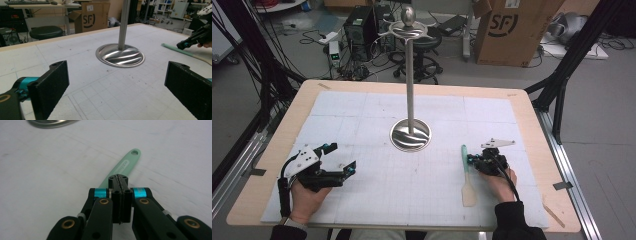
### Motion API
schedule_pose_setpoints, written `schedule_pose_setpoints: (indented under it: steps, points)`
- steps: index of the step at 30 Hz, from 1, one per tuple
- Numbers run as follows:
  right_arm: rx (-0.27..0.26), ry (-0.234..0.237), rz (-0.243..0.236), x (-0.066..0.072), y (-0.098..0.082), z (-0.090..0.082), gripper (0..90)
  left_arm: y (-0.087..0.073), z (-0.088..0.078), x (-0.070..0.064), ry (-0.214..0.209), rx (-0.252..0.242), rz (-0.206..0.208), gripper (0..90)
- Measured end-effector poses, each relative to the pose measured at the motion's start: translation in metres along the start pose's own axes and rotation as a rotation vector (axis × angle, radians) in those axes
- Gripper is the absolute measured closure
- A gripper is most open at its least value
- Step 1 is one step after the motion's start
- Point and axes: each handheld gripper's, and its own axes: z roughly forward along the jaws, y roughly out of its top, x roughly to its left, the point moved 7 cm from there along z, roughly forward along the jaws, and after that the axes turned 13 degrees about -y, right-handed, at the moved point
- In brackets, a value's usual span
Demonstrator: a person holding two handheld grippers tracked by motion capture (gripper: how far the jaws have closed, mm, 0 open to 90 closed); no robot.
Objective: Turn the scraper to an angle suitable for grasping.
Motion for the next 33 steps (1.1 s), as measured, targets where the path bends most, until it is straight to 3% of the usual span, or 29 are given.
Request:
schedule_pose_setpoints:
  steps: [7,8,10,16,22,27,31,33]
  points:
    - [0.025,0.132,-0.154,0.050,0.011,0.010,90.0,0.000,0.000,0.000,0.000,0.000,0.000,6.1]
    - [0.025,0.132,-0.154,0.050,0.011,0.010,90.0,0.000,0.000,0.000,0.000,0.000,0.000,6.1]
    - [0.035,0.162,-0.191,0.068,0.015,0.013,90.0,0.000,0.000,0.000,-0.001,0.000,0.000,6.1]
    - [0.047,0.222,-0.249,0.092,0.017,0.015,90.0,0.000,0.000,0.001,0.006,0.005,0.002,6.1]
    - [0.054,0.297,-0.349,0.129,0.014,0.008,90.0,-0.001,0.000,0.002,0.021,0.017,-0.001,6.1]
    - [0.063,0.348,-0.397,0.146,0.010,0.003,90.0,-0.002,-0.002,0.004,0.028,0.015,-0.007,6.1]
    - [0.060,0.347,-0.409,0.148,0.010,0.003,90.0,-0.002,-0.002,0.004,0.027,0.018,-0.008,6.1]
    - [0.023,0.338,-0.397,0.145,0.014,0.000,90.0,-0.002,-0.002,0.004,0.027,0.019,-0.007,6.1]
